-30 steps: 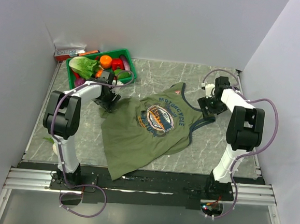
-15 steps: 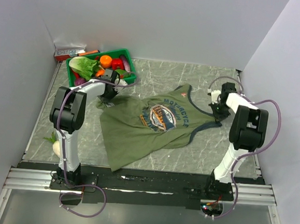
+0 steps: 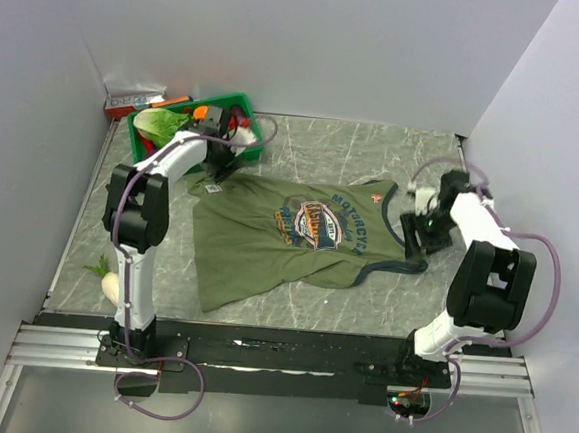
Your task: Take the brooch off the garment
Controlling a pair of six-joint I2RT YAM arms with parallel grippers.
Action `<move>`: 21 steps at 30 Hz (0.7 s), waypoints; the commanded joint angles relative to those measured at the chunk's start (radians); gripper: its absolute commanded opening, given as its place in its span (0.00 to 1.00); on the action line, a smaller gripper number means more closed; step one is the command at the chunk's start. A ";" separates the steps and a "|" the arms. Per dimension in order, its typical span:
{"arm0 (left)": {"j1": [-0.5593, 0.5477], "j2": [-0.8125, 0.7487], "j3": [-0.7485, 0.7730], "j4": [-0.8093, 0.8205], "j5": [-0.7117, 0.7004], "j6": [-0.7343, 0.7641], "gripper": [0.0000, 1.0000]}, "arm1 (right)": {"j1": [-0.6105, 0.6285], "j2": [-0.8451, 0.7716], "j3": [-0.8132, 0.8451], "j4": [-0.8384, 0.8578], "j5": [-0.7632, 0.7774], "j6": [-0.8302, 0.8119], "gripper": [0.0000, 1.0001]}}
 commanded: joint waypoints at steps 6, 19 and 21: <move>-0.045 -0.439 -0.193 -0.203 0.560 -0.079 0.80 | 0.004 0.067 0.415 0.029 -0.254 0.105 0.72; -0.149 -0.537 -0.654 -0.356 0.590 0.275 0.70 | 0.044 0.611 0.924 0.147 -0.116 0.136 0.66; -0.180 -0.516 -0.678 -0.336 0.563 0.271 0.68 | 0.051 0.673 0.992 0.154 -0.105 0.120 0.65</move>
